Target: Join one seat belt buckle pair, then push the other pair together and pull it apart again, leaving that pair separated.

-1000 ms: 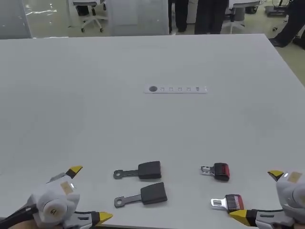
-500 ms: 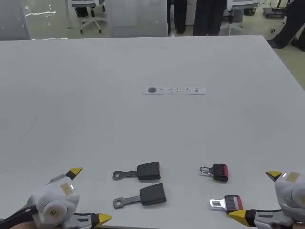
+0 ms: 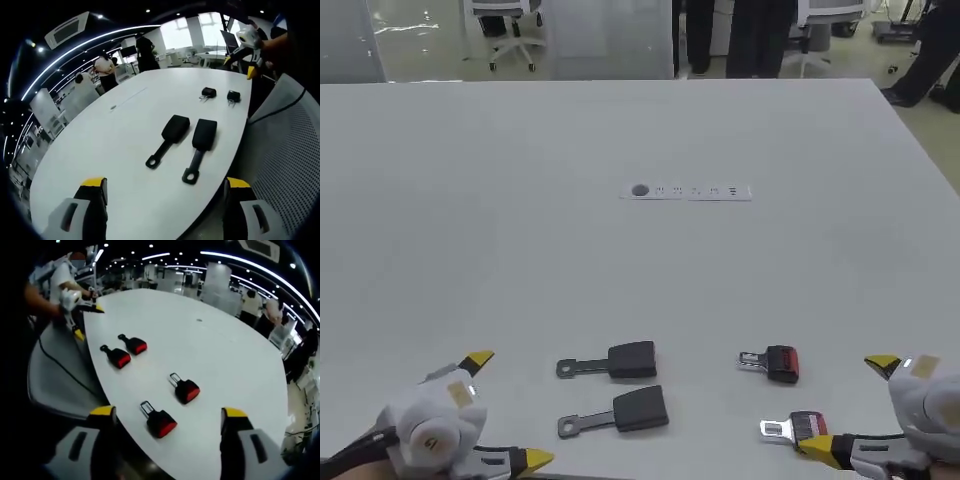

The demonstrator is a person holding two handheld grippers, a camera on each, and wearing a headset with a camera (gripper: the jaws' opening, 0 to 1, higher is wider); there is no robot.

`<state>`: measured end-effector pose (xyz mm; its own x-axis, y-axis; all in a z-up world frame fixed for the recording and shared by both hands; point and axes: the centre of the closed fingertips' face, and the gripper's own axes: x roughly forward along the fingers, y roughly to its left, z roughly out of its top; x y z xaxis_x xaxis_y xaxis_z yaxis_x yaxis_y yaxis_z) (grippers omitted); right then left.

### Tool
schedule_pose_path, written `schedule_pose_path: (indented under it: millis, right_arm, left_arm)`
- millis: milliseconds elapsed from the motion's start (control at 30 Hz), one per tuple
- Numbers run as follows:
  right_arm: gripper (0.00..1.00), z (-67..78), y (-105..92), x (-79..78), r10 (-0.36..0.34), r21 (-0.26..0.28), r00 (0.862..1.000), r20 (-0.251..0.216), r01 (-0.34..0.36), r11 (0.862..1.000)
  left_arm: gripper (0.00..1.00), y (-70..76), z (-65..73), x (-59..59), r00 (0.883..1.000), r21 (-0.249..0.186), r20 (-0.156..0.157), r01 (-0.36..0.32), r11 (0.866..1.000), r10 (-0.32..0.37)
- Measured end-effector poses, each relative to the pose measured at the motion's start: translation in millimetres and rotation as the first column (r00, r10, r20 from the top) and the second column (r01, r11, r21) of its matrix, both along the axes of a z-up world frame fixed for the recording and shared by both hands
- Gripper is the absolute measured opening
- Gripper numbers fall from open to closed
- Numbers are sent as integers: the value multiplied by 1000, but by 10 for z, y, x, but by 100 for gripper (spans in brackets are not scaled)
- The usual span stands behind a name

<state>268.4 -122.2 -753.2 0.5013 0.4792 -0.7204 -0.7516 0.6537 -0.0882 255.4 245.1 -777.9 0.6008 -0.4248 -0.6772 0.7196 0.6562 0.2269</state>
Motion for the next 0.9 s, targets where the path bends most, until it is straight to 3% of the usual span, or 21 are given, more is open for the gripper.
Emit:
schedule_pose_path:
  millis: [233,300,400,433,533,600,733,800,900]
  right_arm:
    - [74,6,-1,-18,27,-12,999,-27,-28,1000]
    - [69,-11,-15,-32,63,-59,997,-33,-65,996]
    - [67,-17,19,-20,80,-70,996,-30,-82,994]
    - [66,-17,27,-21,91,-75,995,-31,-93,993]
    - [64,-56,52,-33,125,-87,991,-49,-129,988]
    - [63,-84,66,-34,140,-84,988,-63,-145,986]
    - [59,-93,78,-15,180,-104,982,-60,-186,977]
    - [58,-104,100,-17,201,-112,978,-63,-207,972]
    - [56,-159,125,-33,238,-129,968,-75,-246,961]
  left_arm:
    - [94,-63,9,-28,998,1,-50,33,999,-33]
    - [90,-91,10,-31,997,-3,-62,48,999,-48]
    - [88,-119,-18,-30,994,5,-93,56,998,-55]
    - [87,-141,-7,-23,994,5,-88,67,998,-66]
    - [80,-235,21,-12,990,18,-105,100,995,-98]
    - [74,-274,43,4,988,49,-93,129,990,-124]
    - [73,-442,17,-11,982,47,-117,155,987,-149]
    - [70,-561,8,-28,976,25,-132,178,984,-174]
    - [68,-649,-33,19,974,32,-152,172,985,-165]
